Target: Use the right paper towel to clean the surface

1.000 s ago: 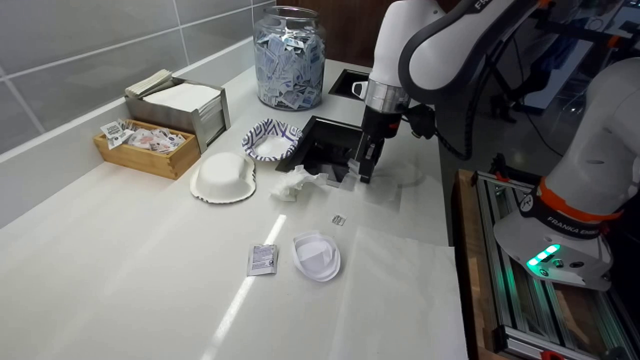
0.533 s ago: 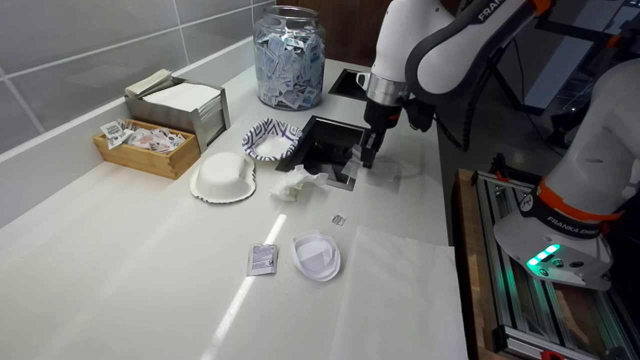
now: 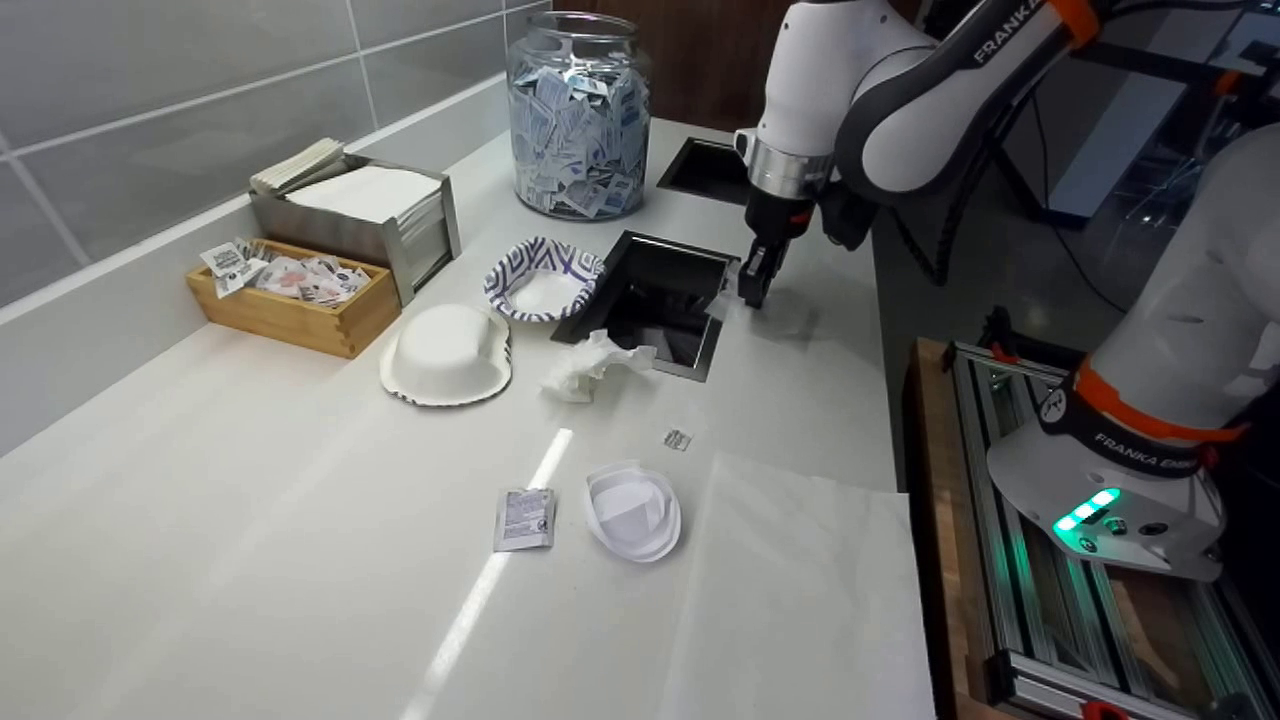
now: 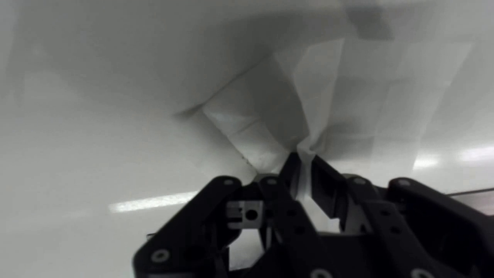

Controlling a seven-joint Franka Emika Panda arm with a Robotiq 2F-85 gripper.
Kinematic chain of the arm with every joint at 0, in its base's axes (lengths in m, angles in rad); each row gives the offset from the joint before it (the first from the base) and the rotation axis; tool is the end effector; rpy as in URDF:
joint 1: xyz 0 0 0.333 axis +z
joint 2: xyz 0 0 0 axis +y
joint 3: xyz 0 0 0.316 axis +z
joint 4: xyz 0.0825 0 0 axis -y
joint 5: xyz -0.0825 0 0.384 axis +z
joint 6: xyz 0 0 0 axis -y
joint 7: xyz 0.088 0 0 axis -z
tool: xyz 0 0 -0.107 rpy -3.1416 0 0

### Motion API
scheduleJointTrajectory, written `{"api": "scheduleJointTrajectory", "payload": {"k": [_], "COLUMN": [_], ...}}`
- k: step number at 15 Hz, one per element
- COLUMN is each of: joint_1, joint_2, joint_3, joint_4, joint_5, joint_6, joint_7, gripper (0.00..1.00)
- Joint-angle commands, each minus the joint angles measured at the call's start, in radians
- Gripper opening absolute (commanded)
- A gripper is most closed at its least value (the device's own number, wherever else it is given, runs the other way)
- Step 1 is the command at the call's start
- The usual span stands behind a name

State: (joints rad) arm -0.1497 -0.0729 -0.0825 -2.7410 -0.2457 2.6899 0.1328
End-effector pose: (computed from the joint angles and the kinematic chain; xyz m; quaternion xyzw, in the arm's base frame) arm 0.3885 -0.0831 0.2445 0.9960 -0.0722 0.0084 0.0522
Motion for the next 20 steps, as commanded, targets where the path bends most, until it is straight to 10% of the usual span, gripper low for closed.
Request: {"api": "scheduleJointTrajectory", "payload": {"k": [1,12,20], "joint_1": [-0.015,0.198,0.248], "joint_2": [-0.007,-0.108,-0.035], "joint_3": [-0.009,0.040,0.061], "joint_4": [-0.013,-0.014,-0.004], "joint_5": [-0.058,0.481,0.551], "joint_6": [0.001,-0.108,-0.069], "joint_7": [0.051,-0.262,-0.347], "gripper": [0.03,0.03,0.03]}}
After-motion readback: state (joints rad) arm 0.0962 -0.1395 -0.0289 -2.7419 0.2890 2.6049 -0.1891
